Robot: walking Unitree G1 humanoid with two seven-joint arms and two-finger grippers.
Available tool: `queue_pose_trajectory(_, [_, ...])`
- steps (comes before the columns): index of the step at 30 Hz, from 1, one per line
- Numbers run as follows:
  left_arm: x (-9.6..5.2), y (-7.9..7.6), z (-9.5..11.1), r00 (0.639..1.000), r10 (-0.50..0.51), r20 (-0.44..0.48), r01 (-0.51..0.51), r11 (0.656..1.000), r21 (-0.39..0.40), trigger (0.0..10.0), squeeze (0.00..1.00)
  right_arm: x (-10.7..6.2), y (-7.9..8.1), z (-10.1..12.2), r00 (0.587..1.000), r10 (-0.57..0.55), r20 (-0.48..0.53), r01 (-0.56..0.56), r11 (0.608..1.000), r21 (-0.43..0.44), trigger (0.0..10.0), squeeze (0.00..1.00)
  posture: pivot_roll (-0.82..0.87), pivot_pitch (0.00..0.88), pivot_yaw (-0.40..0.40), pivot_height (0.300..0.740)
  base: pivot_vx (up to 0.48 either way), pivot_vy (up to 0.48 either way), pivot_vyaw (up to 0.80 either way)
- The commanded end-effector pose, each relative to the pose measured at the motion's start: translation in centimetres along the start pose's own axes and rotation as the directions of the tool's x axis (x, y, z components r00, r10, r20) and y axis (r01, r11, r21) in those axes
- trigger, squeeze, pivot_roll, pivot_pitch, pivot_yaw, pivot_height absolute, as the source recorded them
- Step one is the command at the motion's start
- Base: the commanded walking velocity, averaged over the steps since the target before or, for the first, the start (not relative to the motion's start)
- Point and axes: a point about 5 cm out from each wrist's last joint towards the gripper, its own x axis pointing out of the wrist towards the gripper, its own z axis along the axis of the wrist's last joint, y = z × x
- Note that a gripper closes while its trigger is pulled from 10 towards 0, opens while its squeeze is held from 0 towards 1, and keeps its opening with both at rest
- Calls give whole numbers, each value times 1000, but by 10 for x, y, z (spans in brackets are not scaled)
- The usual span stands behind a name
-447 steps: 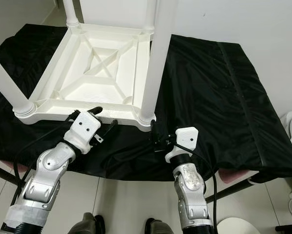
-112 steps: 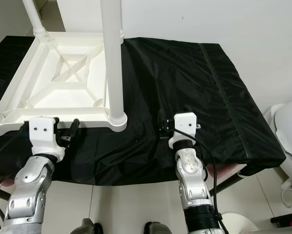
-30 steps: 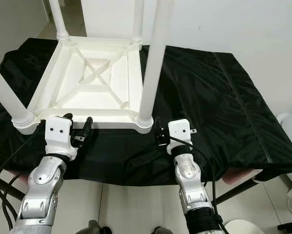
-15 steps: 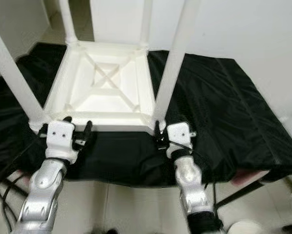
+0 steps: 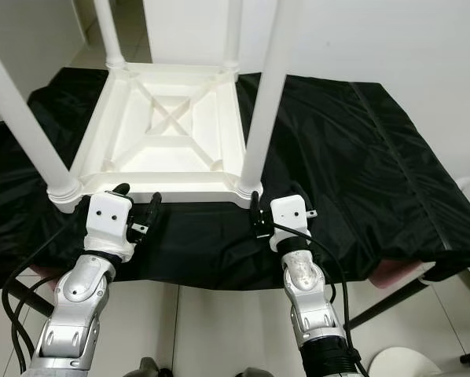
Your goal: Building children table
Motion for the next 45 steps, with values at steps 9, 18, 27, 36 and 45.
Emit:
queue_pose_trajectory(9, [-2, 1, 1, 996, 85, 2, -85, 996, 11, 10000, 0, -4, 1, -3, 1000, 17, -12, -16, 999, 33, 10000, 0, -82, 90, -13, 740, 0, -212, 0])
queue_pose_trajectory(18, [1, -2, -1, 993, 117, -9, -116, 990, 83, 10000, 0, -5, 7, 3, 989, 146, 26, -148, 982, 116, 10000, 0, -91, 92, -12, 740, 0, 0, 0])
queue_pose_trajectory(27, [3, -1, -1, 995, 94, -14, -93, 993, 66, 10000, 0, -8, 10, 3, 977, 210, 27, -212, 969, 130, 10000, 0, -88, 96, -11, 740, 0, 0, 0])
queue_pose_trajectory(36, [-4, -17, 8, 994, -107, 6, 107, 993, 52, 10000, 0, -6, 13, 12, 967, 245, 66, -253, 956, 147, 10000, 1000, -78, 103, -15, 740, 0, 0, 0])
queue_pose_trajectory(45, [0, -10, 13, 994, -107, 26, 105, 992, 69, 10000, 0, -7, 20, 13, 957, 281, 67, -288, 947, 145, 10000, 0, -79, 98, -12, 740, 0, 0, 0])
